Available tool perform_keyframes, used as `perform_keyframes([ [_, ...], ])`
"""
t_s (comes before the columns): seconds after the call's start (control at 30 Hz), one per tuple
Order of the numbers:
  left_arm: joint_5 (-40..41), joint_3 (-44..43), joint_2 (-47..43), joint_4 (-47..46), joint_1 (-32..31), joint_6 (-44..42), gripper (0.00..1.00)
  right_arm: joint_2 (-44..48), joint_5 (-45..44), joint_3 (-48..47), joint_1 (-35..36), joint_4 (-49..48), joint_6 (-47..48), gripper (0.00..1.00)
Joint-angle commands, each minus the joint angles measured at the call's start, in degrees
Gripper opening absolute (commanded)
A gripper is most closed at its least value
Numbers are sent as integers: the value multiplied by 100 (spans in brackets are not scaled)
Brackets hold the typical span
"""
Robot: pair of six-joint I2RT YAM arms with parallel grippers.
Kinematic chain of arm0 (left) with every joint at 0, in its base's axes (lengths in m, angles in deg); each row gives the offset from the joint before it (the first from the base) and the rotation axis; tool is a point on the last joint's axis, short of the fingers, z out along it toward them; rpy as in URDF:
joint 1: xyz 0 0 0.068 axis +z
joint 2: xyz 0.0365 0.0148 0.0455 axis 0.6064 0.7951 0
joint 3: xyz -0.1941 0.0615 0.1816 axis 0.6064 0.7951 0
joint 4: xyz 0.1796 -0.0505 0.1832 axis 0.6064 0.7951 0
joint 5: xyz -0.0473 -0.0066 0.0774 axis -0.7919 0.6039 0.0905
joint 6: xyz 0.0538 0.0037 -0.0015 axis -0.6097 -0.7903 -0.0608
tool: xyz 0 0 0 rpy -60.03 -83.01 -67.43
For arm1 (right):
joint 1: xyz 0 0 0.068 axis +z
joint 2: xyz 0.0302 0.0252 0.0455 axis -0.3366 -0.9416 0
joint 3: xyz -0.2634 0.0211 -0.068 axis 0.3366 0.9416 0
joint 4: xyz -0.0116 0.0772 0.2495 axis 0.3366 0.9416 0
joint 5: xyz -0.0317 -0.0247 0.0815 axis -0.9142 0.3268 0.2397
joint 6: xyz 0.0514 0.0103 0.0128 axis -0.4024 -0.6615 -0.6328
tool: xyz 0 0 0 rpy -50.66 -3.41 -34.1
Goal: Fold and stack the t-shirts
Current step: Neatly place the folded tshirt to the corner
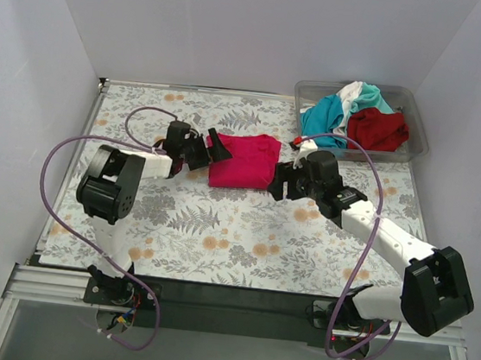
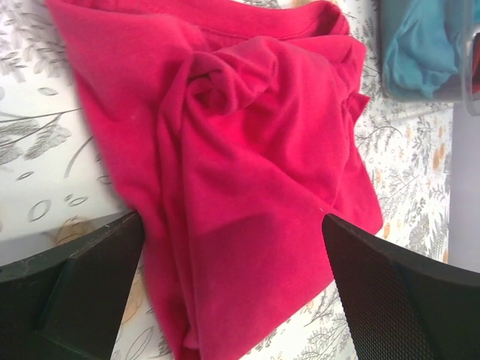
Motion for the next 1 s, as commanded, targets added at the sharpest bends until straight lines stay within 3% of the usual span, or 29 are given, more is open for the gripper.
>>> perform_keyframes([
  [0.0,-127,-44,318,120,-189,75,98,176,-85,77,12,-222,-78,65],
  [0.23,-338,-97,512,-311,-461,392,97,220,-129,174,12,-213,-69,65],
  [0.33,-338,-176,617,-320,-532,383,90,229,-137,191,12,-213,-69,65],
  [0.67,-250,-369,1030,-390,-629,532,35,247,-242,253,12,-213,-69,66],
  [0.7,-259,-396,1065,-407,-638,559,27,221,-251,261,3,-213,-61,66],
  [0.73,-276,-396,1092,-416,-646,568,8,203,-260,270,12,-213,-52,66],
  [0.77,-276,-431,1118,-425,-646,577,0,185,-269,270,12,-213,-60,66],
  [0.97,-65,-308,820,-276,-541,357,0,115,-366,288,12,-213,-34,66],
])
